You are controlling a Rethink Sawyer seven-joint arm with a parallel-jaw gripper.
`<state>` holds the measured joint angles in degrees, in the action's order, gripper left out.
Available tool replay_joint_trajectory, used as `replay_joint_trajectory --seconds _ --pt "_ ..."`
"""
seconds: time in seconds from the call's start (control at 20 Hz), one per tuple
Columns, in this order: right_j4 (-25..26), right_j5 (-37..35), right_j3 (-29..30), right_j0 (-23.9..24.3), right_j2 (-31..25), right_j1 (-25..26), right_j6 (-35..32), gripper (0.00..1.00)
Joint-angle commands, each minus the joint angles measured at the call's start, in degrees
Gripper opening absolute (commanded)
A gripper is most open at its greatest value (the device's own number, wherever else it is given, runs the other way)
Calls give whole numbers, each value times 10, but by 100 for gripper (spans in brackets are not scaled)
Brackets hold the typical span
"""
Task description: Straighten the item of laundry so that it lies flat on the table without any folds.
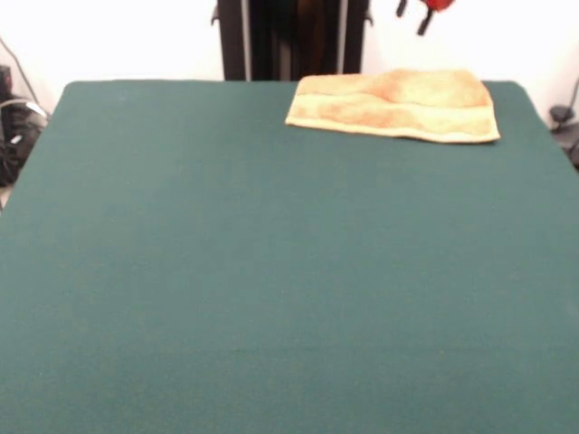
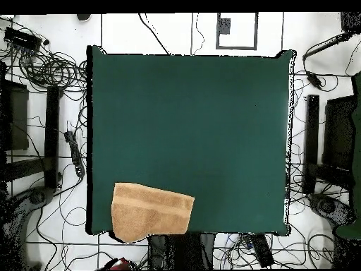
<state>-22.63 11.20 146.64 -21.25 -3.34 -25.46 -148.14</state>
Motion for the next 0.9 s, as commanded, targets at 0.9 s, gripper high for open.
replay_joint_trajectory --seconds 0.9 --pt "248 212 -116 -61 51 125 -79 100"
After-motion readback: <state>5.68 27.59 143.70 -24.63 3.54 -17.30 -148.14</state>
